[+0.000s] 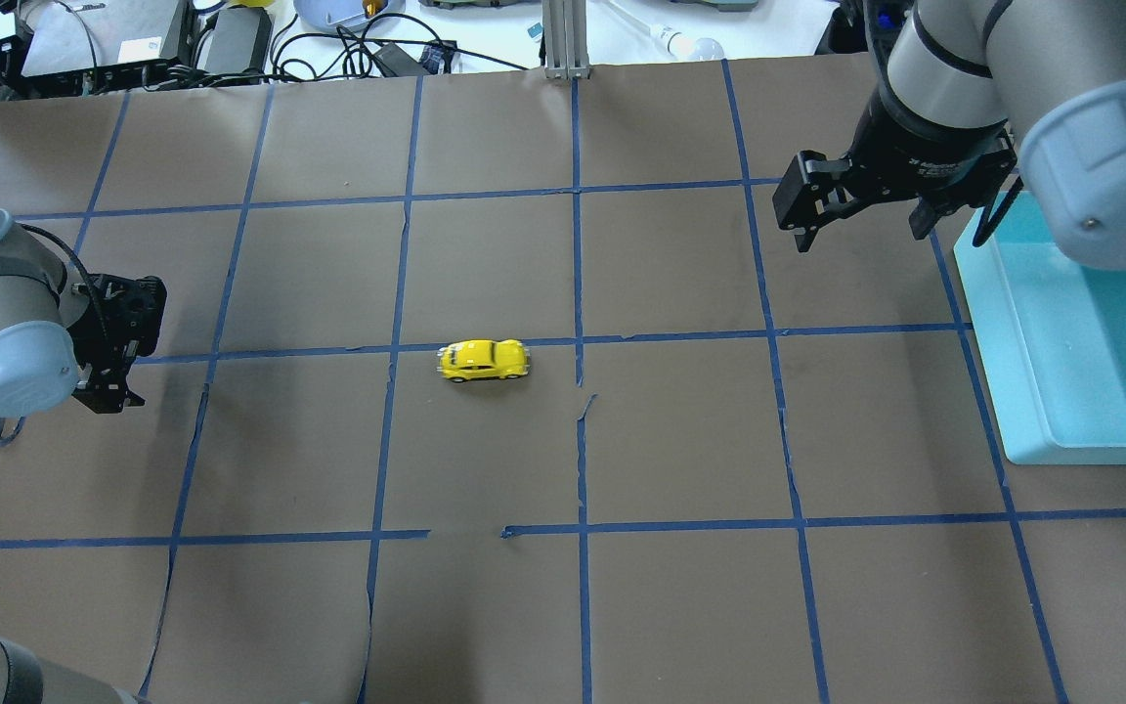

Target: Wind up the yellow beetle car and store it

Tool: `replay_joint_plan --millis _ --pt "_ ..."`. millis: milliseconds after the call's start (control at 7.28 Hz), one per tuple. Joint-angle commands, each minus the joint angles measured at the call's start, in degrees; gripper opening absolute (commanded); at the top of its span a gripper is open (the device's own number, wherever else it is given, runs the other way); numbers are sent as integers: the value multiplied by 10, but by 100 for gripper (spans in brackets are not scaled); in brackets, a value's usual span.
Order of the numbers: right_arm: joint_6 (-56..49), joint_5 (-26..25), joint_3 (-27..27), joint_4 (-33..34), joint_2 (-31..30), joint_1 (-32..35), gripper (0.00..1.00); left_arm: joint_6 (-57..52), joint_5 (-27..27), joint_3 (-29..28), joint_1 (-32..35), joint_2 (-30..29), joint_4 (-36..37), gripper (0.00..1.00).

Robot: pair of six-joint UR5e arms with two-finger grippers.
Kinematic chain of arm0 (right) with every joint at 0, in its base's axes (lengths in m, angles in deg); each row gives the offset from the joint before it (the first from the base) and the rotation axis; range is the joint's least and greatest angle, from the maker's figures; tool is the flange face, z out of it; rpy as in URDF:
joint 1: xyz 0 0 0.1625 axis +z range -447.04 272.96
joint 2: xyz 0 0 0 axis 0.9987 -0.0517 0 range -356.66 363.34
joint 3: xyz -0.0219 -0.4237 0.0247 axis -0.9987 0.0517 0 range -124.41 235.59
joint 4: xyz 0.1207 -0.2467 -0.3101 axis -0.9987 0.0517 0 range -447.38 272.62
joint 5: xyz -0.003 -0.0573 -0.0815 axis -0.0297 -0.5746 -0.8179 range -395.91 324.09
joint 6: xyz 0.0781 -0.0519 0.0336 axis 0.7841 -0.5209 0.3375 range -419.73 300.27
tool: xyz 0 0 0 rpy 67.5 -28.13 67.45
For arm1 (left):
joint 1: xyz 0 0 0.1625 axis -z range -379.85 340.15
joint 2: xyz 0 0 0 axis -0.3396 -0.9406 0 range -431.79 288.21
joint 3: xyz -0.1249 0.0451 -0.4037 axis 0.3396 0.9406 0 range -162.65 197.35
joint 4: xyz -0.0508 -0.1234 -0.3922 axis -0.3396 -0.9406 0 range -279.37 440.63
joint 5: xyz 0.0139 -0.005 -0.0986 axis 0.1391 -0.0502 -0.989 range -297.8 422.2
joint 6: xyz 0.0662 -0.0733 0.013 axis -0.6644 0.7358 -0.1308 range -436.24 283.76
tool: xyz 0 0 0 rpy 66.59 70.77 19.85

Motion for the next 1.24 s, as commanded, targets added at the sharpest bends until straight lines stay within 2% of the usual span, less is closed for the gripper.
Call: replay_joint_plan --millis 0,137,275,549,824,1099 --pt "-1 -1 0 0 0 0 100 124 -8 -1 39 32 -42 100" --pt "-1 -1 0 0 0 0 100 213 -8 -4 83 59 -77 100" --pt "-2 -2 0 -2 0 0 100 299 -9 -36 125 85 -145 100" --pt "-48 -2 0 -14 1 -9 100 523 -18 -167 219 114 -333 100" --pt "-163 -2 0 -9 3 -38 100 788 -39 -232 310 128 -380 100" --pt "-318 5 -7 -4 22 -81 100 987 -33 -249 339 158 -393 100"
